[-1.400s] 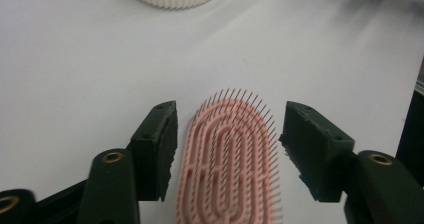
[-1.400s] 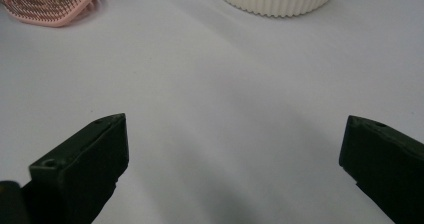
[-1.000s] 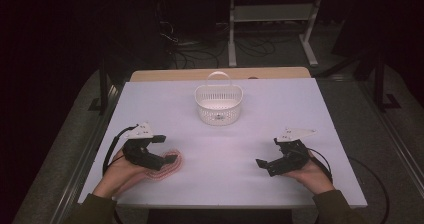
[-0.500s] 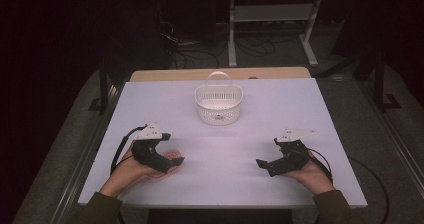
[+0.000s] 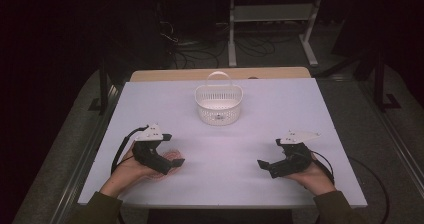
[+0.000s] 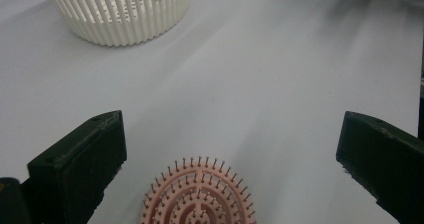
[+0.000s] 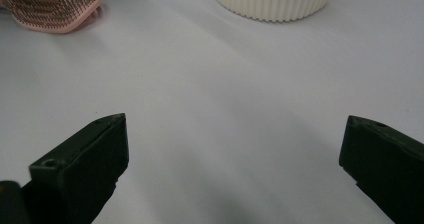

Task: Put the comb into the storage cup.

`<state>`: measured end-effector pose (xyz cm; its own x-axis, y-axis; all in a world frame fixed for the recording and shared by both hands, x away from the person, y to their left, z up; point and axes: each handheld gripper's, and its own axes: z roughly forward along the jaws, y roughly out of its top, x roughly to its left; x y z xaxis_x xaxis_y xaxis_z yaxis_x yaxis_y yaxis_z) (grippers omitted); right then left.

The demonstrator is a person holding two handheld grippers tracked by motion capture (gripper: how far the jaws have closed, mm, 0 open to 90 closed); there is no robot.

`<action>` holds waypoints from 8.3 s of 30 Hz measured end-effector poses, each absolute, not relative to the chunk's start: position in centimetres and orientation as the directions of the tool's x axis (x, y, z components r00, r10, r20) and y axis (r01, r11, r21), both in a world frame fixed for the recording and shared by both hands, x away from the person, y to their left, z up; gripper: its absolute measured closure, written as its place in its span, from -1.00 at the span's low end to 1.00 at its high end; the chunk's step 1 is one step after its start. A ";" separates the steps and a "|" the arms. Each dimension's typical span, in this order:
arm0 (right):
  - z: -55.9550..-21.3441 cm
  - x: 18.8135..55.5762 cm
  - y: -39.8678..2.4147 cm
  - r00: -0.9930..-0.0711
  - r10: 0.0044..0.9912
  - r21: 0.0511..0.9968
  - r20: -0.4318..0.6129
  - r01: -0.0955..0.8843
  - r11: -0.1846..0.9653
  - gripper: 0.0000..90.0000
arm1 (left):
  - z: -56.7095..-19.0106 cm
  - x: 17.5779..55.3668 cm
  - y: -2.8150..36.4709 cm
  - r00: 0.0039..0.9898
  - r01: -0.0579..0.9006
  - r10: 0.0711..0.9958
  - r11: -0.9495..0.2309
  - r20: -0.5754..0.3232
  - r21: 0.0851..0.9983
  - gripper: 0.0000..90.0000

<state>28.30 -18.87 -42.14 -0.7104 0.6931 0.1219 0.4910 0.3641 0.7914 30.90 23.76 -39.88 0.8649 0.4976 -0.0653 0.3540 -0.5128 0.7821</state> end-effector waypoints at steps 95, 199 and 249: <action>-42.1 28.5 -19.1 -0.712 0.690 0.791 0.131 0.495 0.360 -1.00 | -40.0 27.6 32.9 0.832 0.399 0.554 -0.573 -0.021 0.716 -1.00; -42.1 28.5 -19.1 -0.710 0.691 0.791 0.133 0.496 0.358 -1.00 | -42.1 27.6 30.4 0.865 0.455 0.501 -0.794 0.009 0.403 0.56; -42.2 28.6 -19.0 -0.710 0.691 0.792 0.135 0.496 0.356 -1.00 | -39.7 28.6 27.6 0.863 0.387 0.505 -0.670 0.006 0.633 0.56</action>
<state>28.61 -18.98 -42.22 -0.7104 0.6908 0.1349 0.4964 0.3559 0.7917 28.63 27.60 -39.68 0.8630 0.5051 0.0065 0.3874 -0.6699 0.6334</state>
